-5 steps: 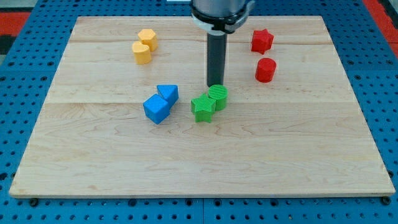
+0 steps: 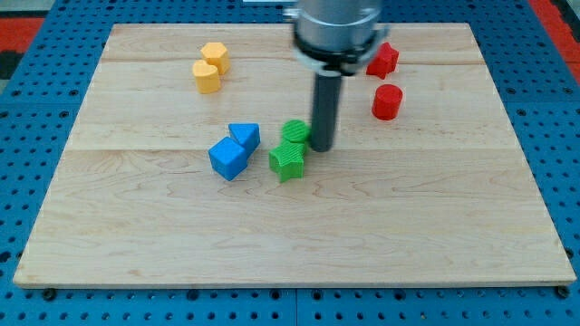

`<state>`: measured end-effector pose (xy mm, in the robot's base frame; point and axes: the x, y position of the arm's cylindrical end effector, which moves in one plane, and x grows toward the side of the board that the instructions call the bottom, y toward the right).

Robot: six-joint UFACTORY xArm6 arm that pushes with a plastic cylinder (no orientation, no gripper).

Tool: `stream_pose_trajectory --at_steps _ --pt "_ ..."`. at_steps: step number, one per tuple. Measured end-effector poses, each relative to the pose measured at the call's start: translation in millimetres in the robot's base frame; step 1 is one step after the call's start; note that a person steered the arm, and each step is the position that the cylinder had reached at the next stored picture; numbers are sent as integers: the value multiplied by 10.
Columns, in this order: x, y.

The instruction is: Move green circle towards blue triangle

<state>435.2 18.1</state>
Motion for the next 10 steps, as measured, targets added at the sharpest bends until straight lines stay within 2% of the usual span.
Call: stream_pose_trajectory --at_steps 1,2,4,5,6,7,8,9,10 --pt "-110 -13" --pt "-323 405" --pt "-402 -838" --pt "-364 -904" --pt "-269 -1084" --pt "81 -1152" --pt "173 -1235" --pt "183 -1840" --pt "590 -1823"
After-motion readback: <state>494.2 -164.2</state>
